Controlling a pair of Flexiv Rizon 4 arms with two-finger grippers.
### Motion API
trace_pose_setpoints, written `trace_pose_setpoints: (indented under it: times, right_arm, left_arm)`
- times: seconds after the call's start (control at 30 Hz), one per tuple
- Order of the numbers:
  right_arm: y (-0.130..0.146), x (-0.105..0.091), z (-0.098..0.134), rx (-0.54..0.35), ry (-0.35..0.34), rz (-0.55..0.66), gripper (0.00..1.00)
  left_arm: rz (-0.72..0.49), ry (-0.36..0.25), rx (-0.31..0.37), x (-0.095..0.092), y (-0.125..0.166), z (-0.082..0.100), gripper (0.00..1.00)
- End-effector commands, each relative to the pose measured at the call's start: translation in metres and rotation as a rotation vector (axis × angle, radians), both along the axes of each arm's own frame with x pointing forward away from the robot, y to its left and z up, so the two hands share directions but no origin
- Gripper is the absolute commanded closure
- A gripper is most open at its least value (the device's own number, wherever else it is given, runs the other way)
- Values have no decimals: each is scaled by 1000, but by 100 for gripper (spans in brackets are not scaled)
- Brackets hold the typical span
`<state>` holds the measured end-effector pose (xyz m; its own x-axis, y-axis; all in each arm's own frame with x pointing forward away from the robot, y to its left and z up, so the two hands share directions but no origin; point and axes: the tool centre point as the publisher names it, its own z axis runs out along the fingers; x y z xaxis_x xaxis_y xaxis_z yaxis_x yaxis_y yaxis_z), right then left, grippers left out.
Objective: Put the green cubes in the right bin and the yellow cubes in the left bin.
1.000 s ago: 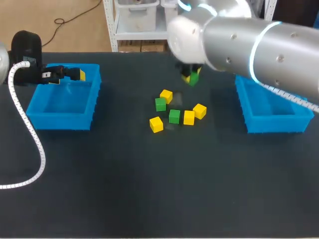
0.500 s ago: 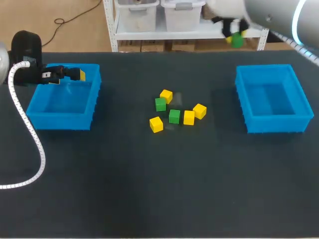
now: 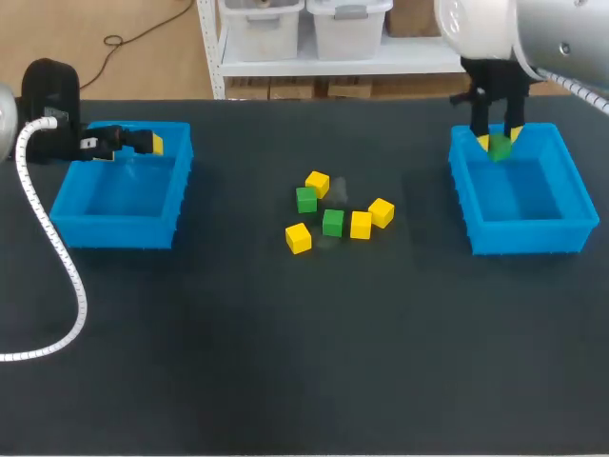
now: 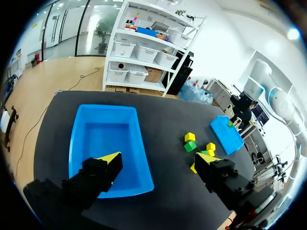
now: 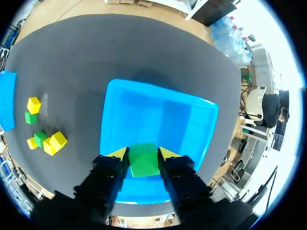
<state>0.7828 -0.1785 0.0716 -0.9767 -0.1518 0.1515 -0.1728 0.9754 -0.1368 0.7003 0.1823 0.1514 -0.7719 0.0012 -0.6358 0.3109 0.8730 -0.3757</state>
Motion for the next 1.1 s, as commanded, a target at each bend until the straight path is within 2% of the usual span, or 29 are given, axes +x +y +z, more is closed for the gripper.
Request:
trace_pose_setpoints:
  times: [0.03, 0.17, 0.37, 0.5, 0.67, 0.8, 1.1]
  right_arm:
    - [4, -11, 11, 54, -347, 54, 0]
    - [27, -7, 28, 81, -395, 124, 0]
    - [97, -3, 51, 174, -448, 324, 0]
    - [153, -16, 53, 242, -419, 497, 0]
    - [206, -45, 41, 301, -339, 701, 0]
    - [226, -65, 30, 304, -288, 793, 0]
    - [239, -110, 16, 335, -193, 853, 0]
  left_arm:
    - [-7, -7, -10, 0, 2, -2, 0]
    - [-7, -7, -10, 0, 2, -2, 0]
    - [-7, -7, -10, 0, 2, -2, 0]
    - [-7, -7, -10, 0, 2, -2, 0]
    - [-7, -7, -10, 0, 2, -2, 0]
    - [-7, -7, -10, 0, 2, -2, 0]
    - [-7, -7, -10, 0, 2, -2, 0]
